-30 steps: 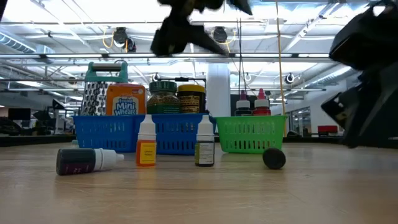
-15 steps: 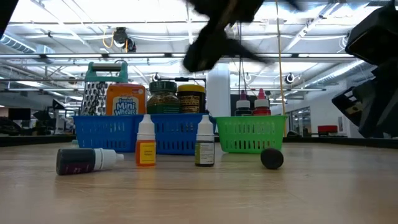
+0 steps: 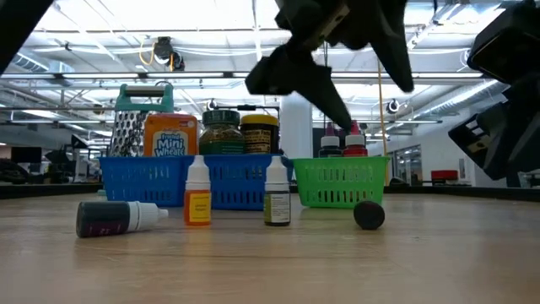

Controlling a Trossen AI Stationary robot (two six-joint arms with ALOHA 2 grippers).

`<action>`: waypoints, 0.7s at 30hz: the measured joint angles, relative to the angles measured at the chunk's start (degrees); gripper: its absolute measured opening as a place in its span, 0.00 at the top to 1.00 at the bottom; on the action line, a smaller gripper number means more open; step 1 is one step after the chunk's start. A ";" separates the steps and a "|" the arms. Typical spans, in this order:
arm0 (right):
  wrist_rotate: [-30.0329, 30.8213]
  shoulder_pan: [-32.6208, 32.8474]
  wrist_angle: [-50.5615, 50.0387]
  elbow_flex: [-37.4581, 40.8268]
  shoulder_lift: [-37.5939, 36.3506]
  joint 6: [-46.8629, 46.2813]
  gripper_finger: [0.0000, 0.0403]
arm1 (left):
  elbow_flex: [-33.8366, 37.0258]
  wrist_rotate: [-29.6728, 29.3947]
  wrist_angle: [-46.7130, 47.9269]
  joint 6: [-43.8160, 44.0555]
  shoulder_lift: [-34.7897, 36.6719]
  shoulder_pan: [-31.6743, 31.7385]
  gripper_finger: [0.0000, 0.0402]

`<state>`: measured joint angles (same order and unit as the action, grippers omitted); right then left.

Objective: Pick & Place Kitchen Items
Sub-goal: Put the red food color into the green bin

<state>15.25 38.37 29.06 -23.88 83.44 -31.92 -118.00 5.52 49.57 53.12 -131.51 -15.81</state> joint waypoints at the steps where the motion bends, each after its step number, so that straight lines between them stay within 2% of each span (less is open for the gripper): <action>1: -0.02 0.00 -0.06 0.00 0.00 -0.04 0.81 | -0.07 0.86 0.28 0.15 -0.49 0.07 0.40; 8: -0.03 0.00 -0.17 0.00 0.00 -0.22 0.81 | -0.17 2.29 1.21 2.35 -3.40 1.04 0.40; 21: -0.04 0.00 -0.15 0.00 0.00 -0.22 0.81 | -0.22 2.33 1.12 3.64 -4.53 1.44 0.40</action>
<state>15.20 38.37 28.91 -23.88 83.44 -32.14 -118.21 7.84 50.68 56.76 -136.05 -14.37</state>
